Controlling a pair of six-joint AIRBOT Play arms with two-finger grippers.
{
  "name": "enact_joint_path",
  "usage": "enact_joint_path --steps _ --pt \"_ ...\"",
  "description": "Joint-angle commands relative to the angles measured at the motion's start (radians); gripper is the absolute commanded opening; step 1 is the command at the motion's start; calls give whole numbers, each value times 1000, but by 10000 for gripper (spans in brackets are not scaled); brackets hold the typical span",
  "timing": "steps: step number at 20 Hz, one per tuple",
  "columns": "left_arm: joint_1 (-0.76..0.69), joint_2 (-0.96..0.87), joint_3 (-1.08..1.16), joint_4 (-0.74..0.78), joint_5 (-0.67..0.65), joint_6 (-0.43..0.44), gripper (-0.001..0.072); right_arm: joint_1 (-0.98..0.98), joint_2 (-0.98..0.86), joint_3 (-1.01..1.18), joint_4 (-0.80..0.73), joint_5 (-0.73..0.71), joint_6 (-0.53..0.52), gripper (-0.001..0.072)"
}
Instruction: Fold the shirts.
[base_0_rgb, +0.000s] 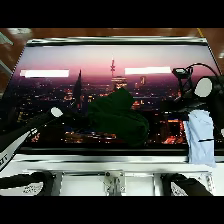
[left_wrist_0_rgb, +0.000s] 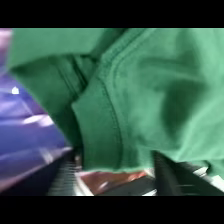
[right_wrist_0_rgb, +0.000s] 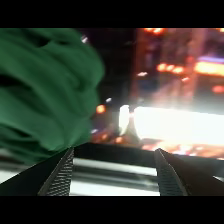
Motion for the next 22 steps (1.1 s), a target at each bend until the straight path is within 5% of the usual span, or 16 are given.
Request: enact_joint_path --steps 1,3,8,12,13,15,16,22 --pt "-24 -35 -4 -23 98 2 324 0 -31 -65 148 14 -6 635" --pt "-19 -31 8 -23 95 5 59 0 -33 -188 228 -21 -6 635" --pt "-20 -26 87 -23 33 57 41 2 -33 -478 368 -153 -10 635" --pt "-19 12 121 -23 29 84 41 2 -33 -551 479 -401 13 634" --pt "-20 27 130 -23 28 84 40 6 -33 -552 517 -457 18 567" --pt "-19 56 142 -23 33 100 41 34 -33 -552 540 -548 29 185" --pt "-19 74 153 -23 29 146 40 51 -33 -549 543 -566 27 74" --pt "35 254 304 -12 28 219 40 55 83 -319 467 -488 -153 62"
